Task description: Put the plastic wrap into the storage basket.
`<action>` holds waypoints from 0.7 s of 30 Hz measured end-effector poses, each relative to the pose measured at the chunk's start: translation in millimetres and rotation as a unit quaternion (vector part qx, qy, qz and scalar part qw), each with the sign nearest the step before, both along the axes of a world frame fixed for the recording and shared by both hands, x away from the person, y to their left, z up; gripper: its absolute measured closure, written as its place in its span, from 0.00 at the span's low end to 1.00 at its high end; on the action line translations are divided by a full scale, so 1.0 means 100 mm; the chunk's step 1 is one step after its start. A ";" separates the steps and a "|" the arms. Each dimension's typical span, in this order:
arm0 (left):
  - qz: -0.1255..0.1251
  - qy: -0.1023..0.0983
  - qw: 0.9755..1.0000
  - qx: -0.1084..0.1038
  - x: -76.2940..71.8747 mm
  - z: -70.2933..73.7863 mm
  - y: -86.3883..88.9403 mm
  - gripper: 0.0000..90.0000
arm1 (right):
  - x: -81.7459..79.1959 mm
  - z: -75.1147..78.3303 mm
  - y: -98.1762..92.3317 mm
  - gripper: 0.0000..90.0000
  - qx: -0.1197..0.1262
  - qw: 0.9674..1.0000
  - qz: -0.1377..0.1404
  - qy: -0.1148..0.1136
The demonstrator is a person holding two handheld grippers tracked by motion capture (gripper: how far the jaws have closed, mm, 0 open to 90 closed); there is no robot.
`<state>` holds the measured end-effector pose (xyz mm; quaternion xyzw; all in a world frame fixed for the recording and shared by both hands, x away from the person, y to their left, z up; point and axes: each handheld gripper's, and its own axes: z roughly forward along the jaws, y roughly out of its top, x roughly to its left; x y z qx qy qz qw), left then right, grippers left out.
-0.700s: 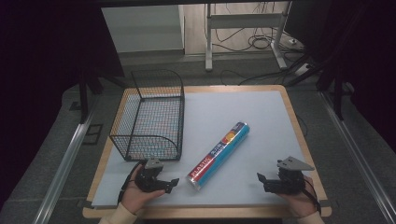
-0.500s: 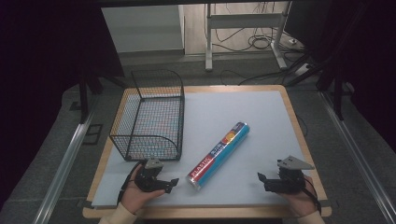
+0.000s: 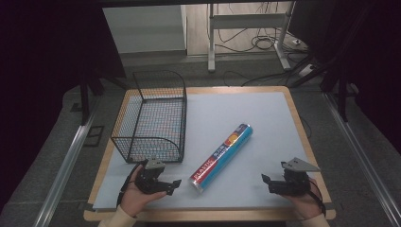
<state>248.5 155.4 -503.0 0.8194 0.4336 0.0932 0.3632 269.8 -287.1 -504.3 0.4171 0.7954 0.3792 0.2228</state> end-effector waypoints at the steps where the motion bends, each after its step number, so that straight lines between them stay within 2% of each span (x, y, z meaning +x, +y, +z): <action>1: -0.001 -0.003 1.000 -0.001 -0.01 0.03 -0.01 0.18 | 0.00 0.00 0.00 0.13 -0.002 1.000 0.000 -0.002; 3: -0.005 -0.008 1.000 -0.001 -0.03 0.11 -0.05 0.18 | 0.00 0.00 -0.01 0.13 -0.004 1.000 0.000 0.001; 9: -0.009 -0.009 1.000 0.003 -0.03 0.21 -0.12 0.18 | 0.00 -0.01 -0.02 0.14 -0.002 1.000 -0.001 0.004; 21: -0.024 -0.009 1.000 0.008 0.01 0.32 -0.23 0.20 | 0.00 -0.01 -0.02 0.15 -0.002 1.000 0.000 0.003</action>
